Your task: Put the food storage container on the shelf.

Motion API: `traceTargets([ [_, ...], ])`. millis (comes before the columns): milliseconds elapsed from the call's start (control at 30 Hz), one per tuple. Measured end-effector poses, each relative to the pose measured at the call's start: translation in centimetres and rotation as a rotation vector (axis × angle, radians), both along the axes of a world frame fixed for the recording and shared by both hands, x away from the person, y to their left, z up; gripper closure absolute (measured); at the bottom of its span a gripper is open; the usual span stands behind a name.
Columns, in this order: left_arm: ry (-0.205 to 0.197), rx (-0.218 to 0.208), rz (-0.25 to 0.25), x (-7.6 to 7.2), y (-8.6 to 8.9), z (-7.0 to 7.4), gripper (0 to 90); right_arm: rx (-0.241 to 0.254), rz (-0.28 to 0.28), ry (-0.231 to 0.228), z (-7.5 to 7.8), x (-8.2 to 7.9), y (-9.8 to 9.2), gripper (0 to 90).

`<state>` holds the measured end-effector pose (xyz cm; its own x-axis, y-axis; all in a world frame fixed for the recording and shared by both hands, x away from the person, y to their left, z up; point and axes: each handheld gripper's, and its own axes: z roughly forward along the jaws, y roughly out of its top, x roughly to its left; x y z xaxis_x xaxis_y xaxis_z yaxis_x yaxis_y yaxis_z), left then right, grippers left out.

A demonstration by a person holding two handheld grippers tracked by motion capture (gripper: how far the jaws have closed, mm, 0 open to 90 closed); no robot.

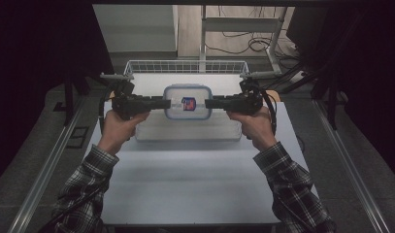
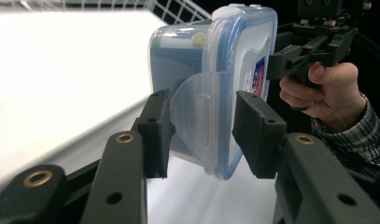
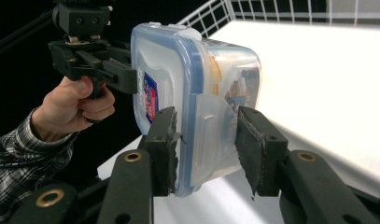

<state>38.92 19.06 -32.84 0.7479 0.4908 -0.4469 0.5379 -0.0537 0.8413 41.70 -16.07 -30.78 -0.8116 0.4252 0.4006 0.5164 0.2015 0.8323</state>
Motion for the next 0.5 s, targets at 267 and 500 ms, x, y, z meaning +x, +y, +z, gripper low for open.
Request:
traceTargets([
  [267, 0.007, -0.016, 0.006, 2.7, 0.0, 0.7, 57.3, 0.007, -0.019, -0.002, 1.1, 2.3, 0.0, 58.5],
  [500, 0.038, -0.024, 0.012, 4.5, 0.1, -0.2, 57.3, 0.014, -0.029, 0.031, 0.1, 4.7, 0.2, 58.3],
])
